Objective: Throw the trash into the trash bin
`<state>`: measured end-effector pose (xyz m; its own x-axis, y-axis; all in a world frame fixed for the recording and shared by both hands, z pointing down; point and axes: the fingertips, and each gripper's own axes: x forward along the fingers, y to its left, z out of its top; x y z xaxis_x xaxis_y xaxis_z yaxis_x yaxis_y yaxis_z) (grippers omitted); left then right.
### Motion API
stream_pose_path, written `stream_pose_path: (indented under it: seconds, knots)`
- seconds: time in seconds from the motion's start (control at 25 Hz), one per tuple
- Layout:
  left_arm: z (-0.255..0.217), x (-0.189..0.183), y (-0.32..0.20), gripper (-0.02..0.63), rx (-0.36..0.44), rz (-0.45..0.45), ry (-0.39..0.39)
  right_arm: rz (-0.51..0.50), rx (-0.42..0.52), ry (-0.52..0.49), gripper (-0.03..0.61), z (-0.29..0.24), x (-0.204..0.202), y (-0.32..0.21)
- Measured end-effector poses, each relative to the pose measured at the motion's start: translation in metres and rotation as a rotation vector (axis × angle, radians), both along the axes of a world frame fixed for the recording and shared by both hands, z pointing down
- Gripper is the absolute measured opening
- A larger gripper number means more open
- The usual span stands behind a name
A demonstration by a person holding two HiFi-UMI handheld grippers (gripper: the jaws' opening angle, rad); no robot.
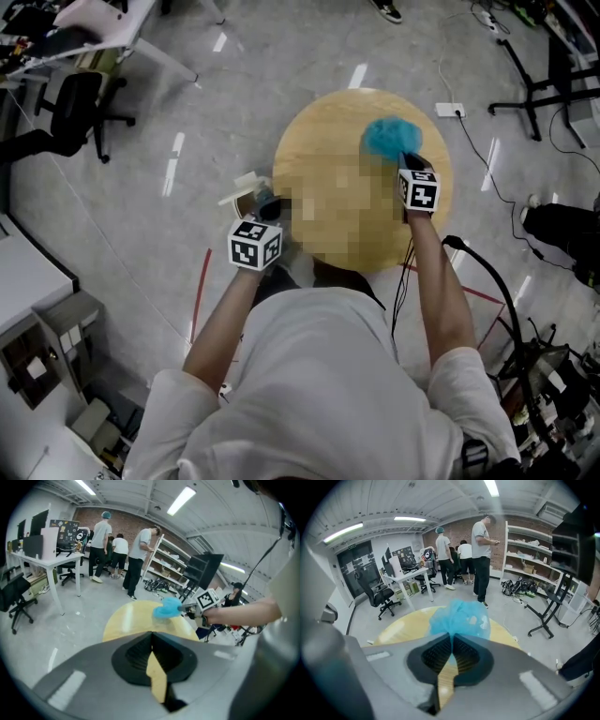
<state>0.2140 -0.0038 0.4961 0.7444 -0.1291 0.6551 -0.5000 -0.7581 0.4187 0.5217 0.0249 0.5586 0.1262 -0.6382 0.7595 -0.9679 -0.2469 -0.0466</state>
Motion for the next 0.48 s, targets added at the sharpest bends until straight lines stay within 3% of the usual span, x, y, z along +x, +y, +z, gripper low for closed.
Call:
stream_pose_path:
  seconds: [0.48]
  knots:
    - [-0.019,-0.032,0.001,0.005,0.035,-0.056,0.011,-0.072,0.027,0.010,0.003,-0.035,-0.043,0.005]
